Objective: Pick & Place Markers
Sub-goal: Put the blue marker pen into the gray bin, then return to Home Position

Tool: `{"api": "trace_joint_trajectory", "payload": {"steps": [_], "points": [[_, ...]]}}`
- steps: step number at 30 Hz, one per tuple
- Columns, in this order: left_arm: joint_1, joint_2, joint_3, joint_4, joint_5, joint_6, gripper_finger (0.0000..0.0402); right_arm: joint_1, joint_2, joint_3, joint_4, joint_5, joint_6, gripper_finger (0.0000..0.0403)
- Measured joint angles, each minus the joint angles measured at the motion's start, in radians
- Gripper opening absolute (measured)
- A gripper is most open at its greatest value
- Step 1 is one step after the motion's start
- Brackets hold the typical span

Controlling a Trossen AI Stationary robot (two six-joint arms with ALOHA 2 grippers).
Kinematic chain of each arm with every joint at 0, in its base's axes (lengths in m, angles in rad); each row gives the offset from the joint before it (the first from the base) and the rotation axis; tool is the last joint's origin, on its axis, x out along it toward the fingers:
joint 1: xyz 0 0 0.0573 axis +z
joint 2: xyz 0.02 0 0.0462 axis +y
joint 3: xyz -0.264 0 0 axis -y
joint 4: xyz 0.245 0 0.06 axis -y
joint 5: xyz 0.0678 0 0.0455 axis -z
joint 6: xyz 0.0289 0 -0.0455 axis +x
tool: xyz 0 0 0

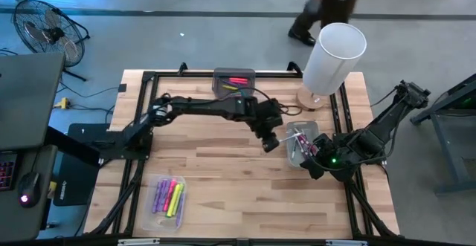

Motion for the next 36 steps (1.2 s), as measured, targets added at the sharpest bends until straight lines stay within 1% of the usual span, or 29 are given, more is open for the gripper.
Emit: {"api": "trace_joint_trajectory", "payload": {"steps": [2, 7, 13, 16, 18, 23, 26, 33, 36], "points": [[0.000, 0.041, 0.032, 0.025, -0.001, -0.041, 0.0032, 0.000, 0.000, 0.000, 0.005, 0.006, 0.000, 0.0078], [0.000, 0.090, 0.095, 0.058, 0.001, -0.158, 0.0032, 0.000, 0.000, 0.000, 0.030, 0.024, 0.000, 0.0078], [0.000, 0.142, 0.093, 0.183, 0.012, -0.267, 0.0032, 0.000, 0.000, 0.000, 0.032, 0.036, 0.000, 0.0078], [0.000, 0.140, 0.093, 0.270, 0.057, -0.333, 0.0035, 0.000, 0.000, 0.000, 0.038, 0.040, 0.000, 0.0078], [0.000, 0.138, 0.095, 0.320, 0.059, -0.375, 0.0042, 0.000, 0.000, 0.000, 0.043, 0.040, 0.000, 0.0078], [-0.002, 0.138, 0.094, 0.375, -0.001, -0.389, 0.0075, 0.000, 0.000, 0.000, 0.062, 0.040, 0.000, 0.0078], [0.000, 0.138, 0.094, 0.377, -0.004, -0.391, 0.0101, 0.000, 0.000, 0.000, 0.073, 0.040, 0.000, 0.0078], [0.000, 0.138, 0.094, 0.380, 0.053, -0.408, 0.0158, 0.000, 0.000, 0.000, 0.084, 0.040, 0.000, 0.0078], [0.009, 0.138, 0.094, 0.376, 0.105, -0.343, 0.0171, 0.000, 0.000, 0.000, 0.084, 0.040, 0.000, 0.0078]]}}
